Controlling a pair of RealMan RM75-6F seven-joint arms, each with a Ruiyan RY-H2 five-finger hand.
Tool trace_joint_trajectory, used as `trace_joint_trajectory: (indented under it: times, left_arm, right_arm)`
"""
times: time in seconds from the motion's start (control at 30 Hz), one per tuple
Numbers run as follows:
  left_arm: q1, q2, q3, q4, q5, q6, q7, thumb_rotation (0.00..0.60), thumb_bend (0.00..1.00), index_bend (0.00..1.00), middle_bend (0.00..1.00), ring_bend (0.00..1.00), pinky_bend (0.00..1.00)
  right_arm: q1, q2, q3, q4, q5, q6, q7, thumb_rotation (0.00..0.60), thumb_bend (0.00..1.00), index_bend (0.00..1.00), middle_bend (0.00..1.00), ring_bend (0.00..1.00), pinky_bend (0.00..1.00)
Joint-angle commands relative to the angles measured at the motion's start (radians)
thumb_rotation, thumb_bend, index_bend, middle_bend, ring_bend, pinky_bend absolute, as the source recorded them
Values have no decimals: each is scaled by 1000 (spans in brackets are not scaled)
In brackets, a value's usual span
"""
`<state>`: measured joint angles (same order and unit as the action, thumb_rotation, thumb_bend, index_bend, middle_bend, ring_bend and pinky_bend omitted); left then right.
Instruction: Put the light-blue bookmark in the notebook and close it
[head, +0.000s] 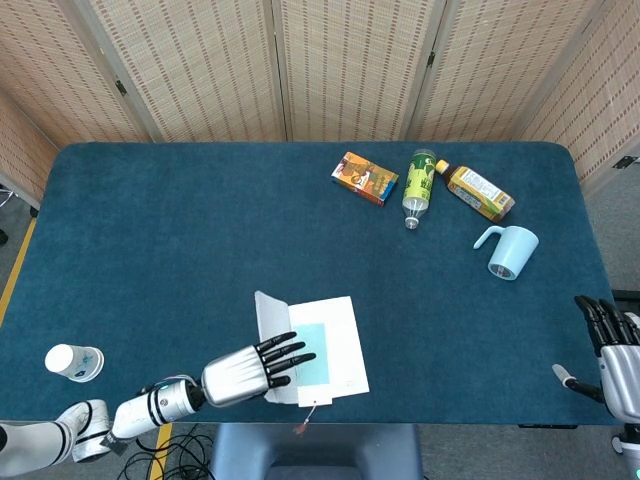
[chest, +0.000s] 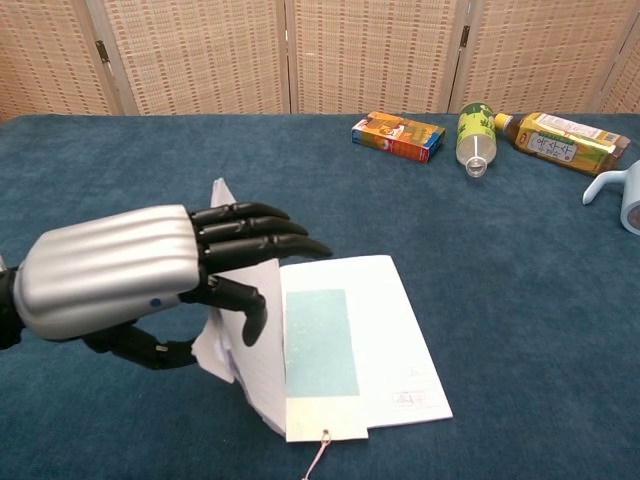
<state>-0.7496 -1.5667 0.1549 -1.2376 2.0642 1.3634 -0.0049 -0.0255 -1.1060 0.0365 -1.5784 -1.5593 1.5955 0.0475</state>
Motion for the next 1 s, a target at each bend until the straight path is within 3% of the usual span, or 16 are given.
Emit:
trace_joint_trajectory:
  times: [0.03, 0.2, 0.33, 0.57, 0.77, 1.0]
  left_arm:
    - [-50, 20, -31, -60, 16, -53, 52, 600, 532, 458, 71, 0, 86]
    - [-100, 29, -67, -134, -7, -129, 81, 600, 528, 400, 48, 0, 86]
    - [-134, 19, -101, -176, -47, -205, 112, 600, 516, 292, 20, 0, 86]
    - [-147, -8, -152, -224, -142, -266, 136, 600, 388, 90, 0, 0, 86]
    - [-107, 28, -182, -292, -246, -250, 132, 600, 376, 78, 0, 0, 86]
    - [9, 128, -217, -386, -442, -196, 174, 600, 374, 78, 0, 0, 86]
  right_arm:
    - [-2, -1, 0, 4, 1, 3, 4, 600, 70, 0, 110, 94, 168]
    - [-7, -3, 1, 12, 4, 9, 14, 600, 70, 0, 110, 94, 169]
    - [-13, -6, 2, 20, 6, 15, 24, 600, 70, 0, 110, 94, 169]
    - [-20, -4, 5, 31, 12, 24, 40, 600, 70, 0, 110, 94, 169]
    - [-16, -5, 8, 39, 14, 16, 49, 600, 71, 0, 110, 94, 168]
    - [-3, -1, 13, 47, 8, 3, 49, 600, 70, 0, 110, 94, 168]
